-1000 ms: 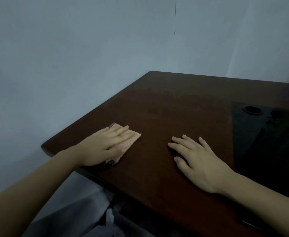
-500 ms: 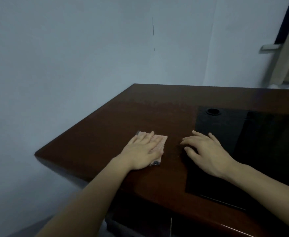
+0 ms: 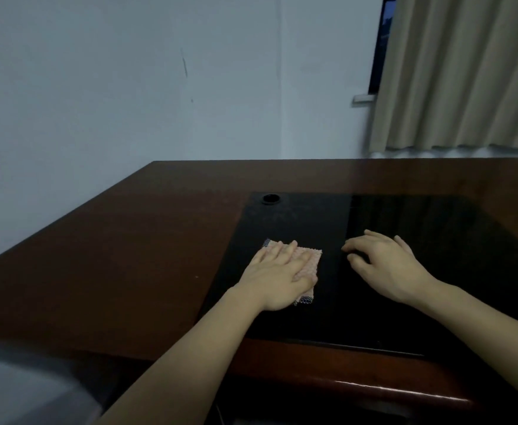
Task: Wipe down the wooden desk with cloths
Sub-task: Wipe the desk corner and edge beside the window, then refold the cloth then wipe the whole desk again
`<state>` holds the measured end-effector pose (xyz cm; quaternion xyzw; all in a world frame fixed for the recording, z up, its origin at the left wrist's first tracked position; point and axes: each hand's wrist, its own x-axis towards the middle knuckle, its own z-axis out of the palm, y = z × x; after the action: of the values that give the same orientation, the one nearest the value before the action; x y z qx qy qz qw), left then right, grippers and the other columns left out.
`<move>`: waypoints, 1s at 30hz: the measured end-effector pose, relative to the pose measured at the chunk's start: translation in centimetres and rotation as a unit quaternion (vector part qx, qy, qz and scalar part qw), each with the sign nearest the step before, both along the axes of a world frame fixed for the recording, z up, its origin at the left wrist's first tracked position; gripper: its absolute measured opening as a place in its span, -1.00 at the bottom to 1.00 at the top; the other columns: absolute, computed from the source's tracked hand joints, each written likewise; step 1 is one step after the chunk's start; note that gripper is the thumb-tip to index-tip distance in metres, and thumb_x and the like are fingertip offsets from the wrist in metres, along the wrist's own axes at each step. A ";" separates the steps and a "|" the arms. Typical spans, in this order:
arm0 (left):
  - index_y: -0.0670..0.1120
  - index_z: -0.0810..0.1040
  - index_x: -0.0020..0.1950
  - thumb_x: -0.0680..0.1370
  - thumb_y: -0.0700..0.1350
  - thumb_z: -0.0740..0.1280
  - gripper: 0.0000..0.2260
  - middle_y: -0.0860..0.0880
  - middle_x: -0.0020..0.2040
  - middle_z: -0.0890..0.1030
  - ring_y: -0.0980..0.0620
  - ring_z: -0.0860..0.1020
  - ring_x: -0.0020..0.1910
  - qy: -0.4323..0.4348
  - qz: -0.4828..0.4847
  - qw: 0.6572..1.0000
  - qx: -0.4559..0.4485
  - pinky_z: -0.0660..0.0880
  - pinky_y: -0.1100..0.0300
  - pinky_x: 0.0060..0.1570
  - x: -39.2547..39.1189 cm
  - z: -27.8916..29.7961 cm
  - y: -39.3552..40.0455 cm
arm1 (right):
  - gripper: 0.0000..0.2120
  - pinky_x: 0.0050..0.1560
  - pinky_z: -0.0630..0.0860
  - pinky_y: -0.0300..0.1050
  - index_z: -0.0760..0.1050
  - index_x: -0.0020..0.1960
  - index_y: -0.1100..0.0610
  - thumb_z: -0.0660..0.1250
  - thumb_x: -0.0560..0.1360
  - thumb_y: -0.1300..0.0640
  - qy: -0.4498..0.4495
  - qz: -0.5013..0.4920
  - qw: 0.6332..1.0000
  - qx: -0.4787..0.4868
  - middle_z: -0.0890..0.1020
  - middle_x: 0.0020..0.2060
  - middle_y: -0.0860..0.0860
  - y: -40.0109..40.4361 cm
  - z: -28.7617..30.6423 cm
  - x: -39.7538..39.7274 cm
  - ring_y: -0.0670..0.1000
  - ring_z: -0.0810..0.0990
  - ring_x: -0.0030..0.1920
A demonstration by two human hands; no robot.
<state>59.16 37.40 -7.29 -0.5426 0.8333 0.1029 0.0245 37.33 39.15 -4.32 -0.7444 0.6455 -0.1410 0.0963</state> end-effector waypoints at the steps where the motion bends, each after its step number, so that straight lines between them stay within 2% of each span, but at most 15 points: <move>1: 0.19 -0.11 0.66 0.68 0.29 -0.07 -0.43 0.04 0.67 -0.17 0.01 -0.21 0.64 0.004 -0.006 1.000 -0.002 -0.24 -0.02 0.58 -1.4 -0.1 -0.2 | -0.67 0.57 -0.04 0.30 0.45 0.43 -0.09 0.16 0.68 0.00 -0.001 -0.009 1.000 0.000 0.40 0.49 -0.14 0.0 0.0 -1.2 -0.02 0.11 0.61; 8: 0.20 -0.06 0.66 0.68 0.26 -0.07 -0.45 0.05 0.67 -0.14 0.03 -0.20 0.64 0.045 -0.035 0.998 -0.014 -0.27 0.02 0.55 -10.7 -0.5 -1.5 | -0.68 0.56 -0.02 0.34 0.48 0.40 -0.09 0.17 0.68 0.00 -0.009 -0.034 0.999 -0.009 0.42 0.48 -0.14 0.3 -0.2 -8.1 0.00 0.12 0.60; 11: 0.16 0.02 0.66 0.71 0.18 -0.06 -0.50 0.03 0.68 -0.06 -0.01 -0.12 0.65 0.097 -0.046 0.994 0.003 -0.20 0.01 0.56 -12.8 0.1 -2.3 | -0.68 0.56 0.02 0.33 0.48 0.41 -0.10 0.19 0.67 0.00 -0.013 -0.033 0.999 -0.002 0.41 0.49 -0.14 0.3 -0.3 -10.1 0.00 0.11 0.60; 15: 0.13 0.20 0.62 0.72 0.14 0.07 -0.55 0.06 0.66 0.08 0.04 -0.04 0.64 0.190 -0.066 0.979 0.022 -0.12 0.00 0.58 -9.8 1.8 -3.5 | -0.68 0.55 0.17 0.21 0.51 0.38 -0.10 0.26 0.65 -0.02 -0.006 0.022 1.000 -0.009 0.45 0.45 -0.13 0.9 -0.9 -11.2 -0.01 0.20 0.57; 17: 0.16 0.29 0.58 0.70 0.12 0.16 -0.57 0.12 0.63 0.15 0.12 -0.01 0.63 0.178 -0.084 0.981 0.003 -0.05 0.02 0.60 -6.8 2.6 -3.8 | -0.70 0.54 0.19 0.07 0.55 0.34 -0.06 0.30 0.63 -0.02 -0.009 0.062 0.998 -0.030 0.50 0.39 -0.14 1.4 -1.3 -10.6 -0.05 0.29 0.51; 19: 0.18 0.36 0.54 0.68 0.10 0.24 -0.59 0.17 0.61 0.21 0.19 0.01 0.61 0.155 -0.092 0.984 0.001 0.01 0.02 0.60 -4.0 2.9 -3.7 | -0.67 0.53 0.22 0.06 0.59 0.28 -0.08 0.28 0.58 -0.14 -0.010 0.099 0.994 -0.033 0.53 0.32 -0.17 1.9 -1.7 -9.5 -0.06 0.35 0.47; 21: 0.21 0.42 0.49 0.65 0.12 0.28 -0.61 0.22 0.58 0.25 0.25 0.01 0.59 0.141 -0.094 0.985 0.008 0.03 -0.02 0.60 -1.9 2.5 -3.4 | -0.54 0.53 0.20 0.18 0.58 0.23 -0.16 0.14 0.49 -0.33 0.005 0.127 0.992 -0.027 0.49 0.29 -0.24 2.1 -2.3 -8.3 -0.08 0.30 0.48; 23: 0.23 0.46 0.45 0.63 0.13 0.31 -0.62 0.27 0.54 0.28 0.28 0.02 0.57 0.138 -0.101 0.985 0.016 0.03 -0.03 0.60 -0.9 1.8 -3.0 | -0.55 0.55 0.12 0.18 0.56 0.25 -0.18 0.15 0.50 -0.33 0.031 0.135 0.990 -0.032 0.44 0.29 -0.27 2.1 -2.4 -7.1 -0.12 0.23 0.49; 25: 0.24 0.48 0.43 0.62 0.11 0.33 -0.64 0.34 0.48 0.31 0.28 0.05 0.57 0.146 -0.113 0.983 0.014 0.04 -0.02 0.59 -0.7 1.3 -2.7 | -0.59 0.54 0.10 0.09 0.56 0.25 -0.18 0.19 0.51 -0.31 0.046 0.136 0.988 -0.049 0.42 0.25 -0.27 2.2 -2.2 -6.2 -0.15 0.21 0.45; 27: 0.24 0.49 0.41 0.62 0.08 0.35 -0.65 0.32 0.48 0.35 0.28 0.08 0.57 0.150 -0.117 0.982 0.005 0.05 0.02 0.59 -0.9 1.2 -2.8 | -0.54 0.44 0.14 0.00 0.56 0.21 -0.19 0.15 0.46 -0.37 0.052 0.133 0.988 -0.059 0.41 0.18 -0.27 2.2 -2.0 -5.6 -0.17 0.24 0.35; 30: 0.19 0.55 0.37 0.60 0.06 0.38 -0.67 0.28 0.46 0.42 0.24 0.13 0.57 0.151 -0.132 0.980 -0.012 0.11 0.05 0.57 -1.4 1.3 -3.2 | -0.69 0.27 0.21 -0.07 0.58 0.13 -0.18 0.24 0.52 -0.31 0.044 0.107 0.991 -0.067 0.42 0.05 -0.25 2.3 -2.0 -5.1 -0.21 0.21 0.15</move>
<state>57.81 34.25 -5.96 -0.4067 0.8927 0.1695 -0.0947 32.22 41.48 -6.29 -0.8195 0.5549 -0.1396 0.0323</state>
